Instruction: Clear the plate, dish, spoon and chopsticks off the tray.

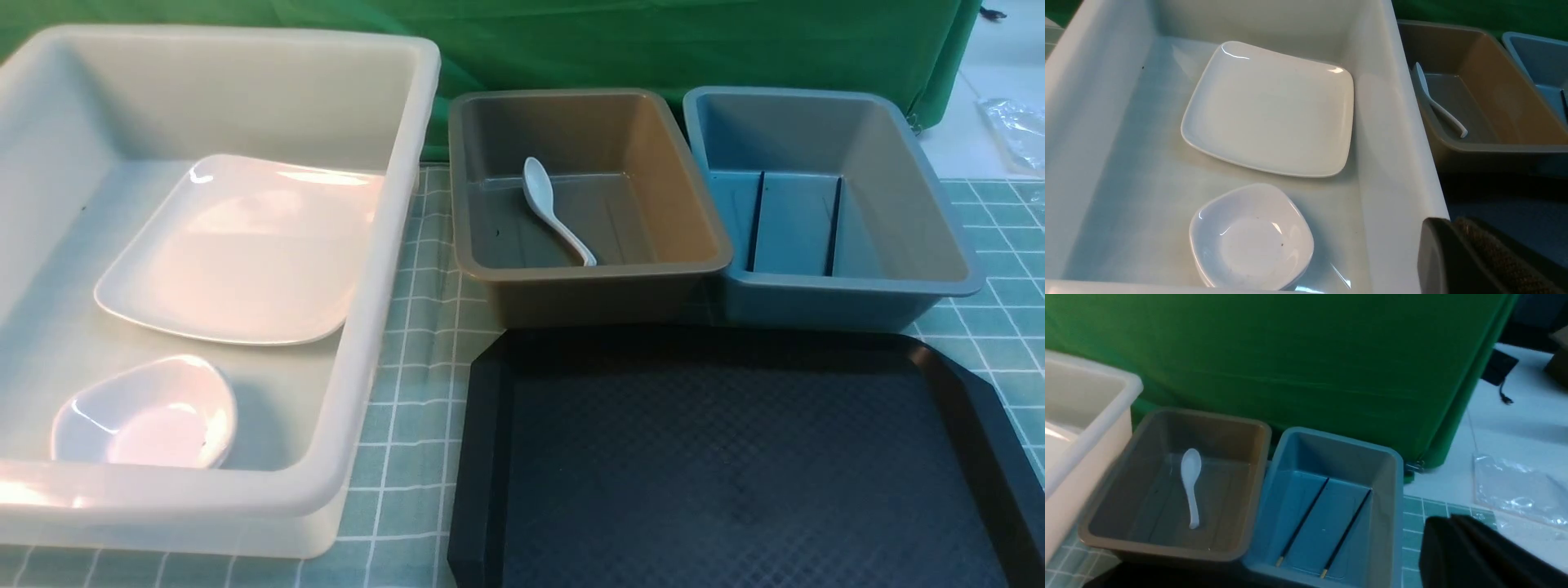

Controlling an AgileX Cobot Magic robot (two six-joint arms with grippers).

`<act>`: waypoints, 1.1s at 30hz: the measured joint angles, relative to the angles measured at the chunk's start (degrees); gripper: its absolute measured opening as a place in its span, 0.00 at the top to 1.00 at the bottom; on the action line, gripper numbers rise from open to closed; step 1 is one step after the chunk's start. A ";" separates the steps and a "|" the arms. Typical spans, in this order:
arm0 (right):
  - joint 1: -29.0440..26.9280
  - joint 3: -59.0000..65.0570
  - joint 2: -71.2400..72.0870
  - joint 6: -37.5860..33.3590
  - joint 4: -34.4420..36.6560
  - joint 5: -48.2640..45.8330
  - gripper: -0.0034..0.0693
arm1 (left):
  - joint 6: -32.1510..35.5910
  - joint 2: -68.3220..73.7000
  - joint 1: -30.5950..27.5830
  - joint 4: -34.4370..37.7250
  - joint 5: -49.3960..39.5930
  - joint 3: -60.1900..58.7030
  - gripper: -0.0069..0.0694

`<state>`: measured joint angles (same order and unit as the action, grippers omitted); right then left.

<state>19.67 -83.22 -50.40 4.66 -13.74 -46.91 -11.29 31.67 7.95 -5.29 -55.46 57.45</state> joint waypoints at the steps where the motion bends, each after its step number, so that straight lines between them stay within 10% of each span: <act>1: 0.00 5.52 4.68 1.71 -0.41 2.78 0.92 | 0.24 0.00 0.00 0.38 0.38 0.00 0.89; 13: 0.00 55.92 39.44 13.85 -6.76 46.91 0.92 | 9.35 0.00 0.00 10.09 0.96 0.00 0.89; 33: 0.00 60.08 41.83 13.73 -6.81 52.31 0.71 | 9.94 0.00 0.00 13.15 -1.05 0.00 0.89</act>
<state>19.67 -23.13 -8.57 18.39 -20.55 5.40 -1.36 31.67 7.95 7.86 -56.51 57.45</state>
